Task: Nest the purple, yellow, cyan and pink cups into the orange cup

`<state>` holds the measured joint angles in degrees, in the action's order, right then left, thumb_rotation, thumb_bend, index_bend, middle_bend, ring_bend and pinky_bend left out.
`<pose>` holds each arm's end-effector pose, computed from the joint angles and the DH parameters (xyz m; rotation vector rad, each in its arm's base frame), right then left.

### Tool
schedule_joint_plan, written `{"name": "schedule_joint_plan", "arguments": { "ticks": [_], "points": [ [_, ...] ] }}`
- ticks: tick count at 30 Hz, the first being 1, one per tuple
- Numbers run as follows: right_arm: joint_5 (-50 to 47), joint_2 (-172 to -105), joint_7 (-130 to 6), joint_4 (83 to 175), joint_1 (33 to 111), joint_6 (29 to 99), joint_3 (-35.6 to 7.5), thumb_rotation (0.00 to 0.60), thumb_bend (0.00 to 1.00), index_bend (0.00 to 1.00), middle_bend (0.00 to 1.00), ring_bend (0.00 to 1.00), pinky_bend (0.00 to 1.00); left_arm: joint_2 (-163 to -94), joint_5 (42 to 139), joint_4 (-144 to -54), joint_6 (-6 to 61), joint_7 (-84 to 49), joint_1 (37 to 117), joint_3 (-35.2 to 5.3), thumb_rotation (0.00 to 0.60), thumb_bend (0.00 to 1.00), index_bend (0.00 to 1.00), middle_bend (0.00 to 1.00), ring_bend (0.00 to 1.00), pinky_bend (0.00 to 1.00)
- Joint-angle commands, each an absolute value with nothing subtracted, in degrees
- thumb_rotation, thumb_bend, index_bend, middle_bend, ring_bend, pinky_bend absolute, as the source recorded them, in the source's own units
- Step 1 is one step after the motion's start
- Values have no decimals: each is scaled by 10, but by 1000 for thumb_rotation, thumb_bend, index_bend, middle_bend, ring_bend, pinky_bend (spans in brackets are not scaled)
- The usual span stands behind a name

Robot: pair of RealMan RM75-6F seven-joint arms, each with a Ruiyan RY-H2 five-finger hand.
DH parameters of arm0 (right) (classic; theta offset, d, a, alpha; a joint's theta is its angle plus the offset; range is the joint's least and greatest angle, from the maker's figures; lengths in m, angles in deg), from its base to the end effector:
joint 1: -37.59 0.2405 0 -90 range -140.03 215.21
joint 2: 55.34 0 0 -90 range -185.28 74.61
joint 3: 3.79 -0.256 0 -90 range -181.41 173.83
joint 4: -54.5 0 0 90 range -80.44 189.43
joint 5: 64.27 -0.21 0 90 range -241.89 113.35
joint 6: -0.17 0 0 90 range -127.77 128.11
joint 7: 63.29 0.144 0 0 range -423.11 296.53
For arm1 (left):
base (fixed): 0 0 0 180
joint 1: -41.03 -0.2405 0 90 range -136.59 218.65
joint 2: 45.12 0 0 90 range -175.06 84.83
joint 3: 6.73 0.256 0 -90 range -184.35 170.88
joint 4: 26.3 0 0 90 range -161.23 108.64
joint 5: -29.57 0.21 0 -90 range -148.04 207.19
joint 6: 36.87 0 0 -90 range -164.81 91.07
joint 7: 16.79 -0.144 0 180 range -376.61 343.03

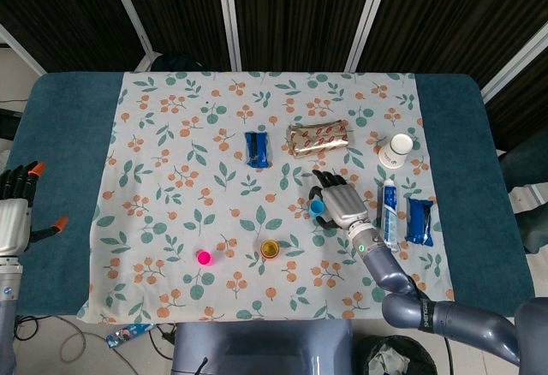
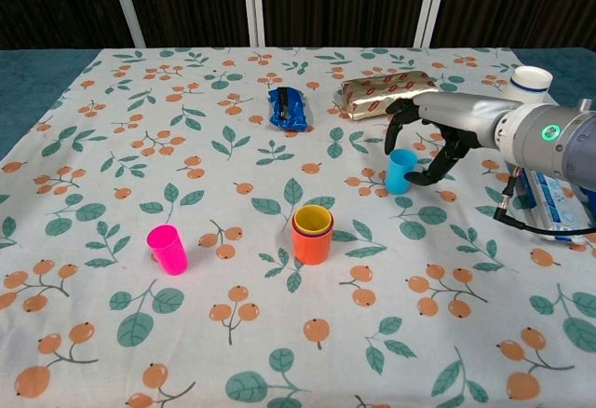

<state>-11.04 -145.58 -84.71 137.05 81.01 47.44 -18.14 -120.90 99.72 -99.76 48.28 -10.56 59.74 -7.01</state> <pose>-0.1527 -0.3588 -0.0276 1.8237 -1.1460 0.8446 -0.3386 0.2582 0.1380 -1.2727 -0.8626 -0.9373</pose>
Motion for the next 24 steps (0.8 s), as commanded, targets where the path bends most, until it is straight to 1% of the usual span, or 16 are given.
{"name": "schedule_joint_plan", "arguments": {
  "ticks": [1,18,22,24],
  "points": [
    [-113,-1456,-845,1368,811,474,-180,600,414,387,0,37,126,-1209,999,-997,480,-107,596,-74,600,142,97,36,0,32],
    [-112,-1467,-830,1353,819,480,-175,600,413,459,0,51,137,-1210,1004,-993,460,-114,586,-96,600,142,97,35,0,32],
    [-107,-1462,-829,1359,818,487,-175,600,414,461,0,51,137,-1210,1006,-992,459,-116,584,-99,600,141,97,35,0,32],
    [-98,-1451,-826,1377,816,494,-176,600,413,461,0,50,137,-1210,1007,-991,458,-119,583,-101,600,142,97,34,0,32]
  ]
}}
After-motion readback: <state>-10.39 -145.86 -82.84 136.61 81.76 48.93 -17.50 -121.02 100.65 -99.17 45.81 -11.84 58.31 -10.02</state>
